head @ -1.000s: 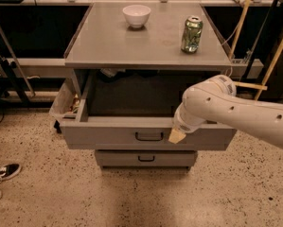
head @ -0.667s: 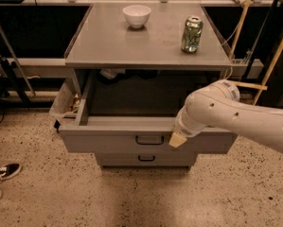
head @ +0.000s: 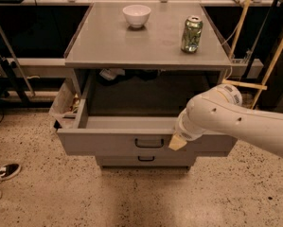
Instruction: Open top drawer
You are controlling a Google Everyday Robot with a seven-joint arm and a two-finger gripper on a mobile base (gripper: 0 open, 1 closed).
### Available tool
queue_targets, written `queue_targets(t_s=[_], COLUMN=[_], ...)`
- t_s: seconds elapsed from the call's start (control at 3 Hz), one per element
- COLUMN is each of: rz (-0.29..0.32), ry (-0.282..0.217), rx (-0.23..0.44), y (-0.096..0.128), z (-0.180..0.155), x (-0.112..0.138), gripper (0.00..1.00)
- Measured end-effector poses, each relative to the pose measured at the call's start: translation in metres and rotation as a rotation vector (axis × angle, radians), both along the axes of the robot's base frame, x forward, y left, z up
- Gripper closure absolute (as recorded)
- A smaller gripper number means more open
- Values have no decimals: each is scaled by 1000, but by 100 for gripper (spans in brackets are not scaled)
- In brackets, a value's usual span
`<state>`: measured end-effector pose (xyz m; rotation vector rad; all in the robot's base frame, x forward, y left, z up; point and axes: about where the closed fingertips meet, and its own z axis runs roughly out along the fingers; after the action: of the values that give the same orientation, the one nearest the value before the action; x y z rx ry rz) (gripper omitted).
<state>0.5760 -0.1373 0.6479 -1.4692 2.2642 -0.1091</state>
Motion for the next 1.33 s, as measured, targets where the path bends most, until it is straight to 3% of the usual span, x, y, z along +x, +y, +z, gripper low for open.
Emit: queue_targets(t_s=[1.33], rz=[-36], ry=[-11], rx=[33], y=[-1], z=[1], x=[-20], gripper=[100])
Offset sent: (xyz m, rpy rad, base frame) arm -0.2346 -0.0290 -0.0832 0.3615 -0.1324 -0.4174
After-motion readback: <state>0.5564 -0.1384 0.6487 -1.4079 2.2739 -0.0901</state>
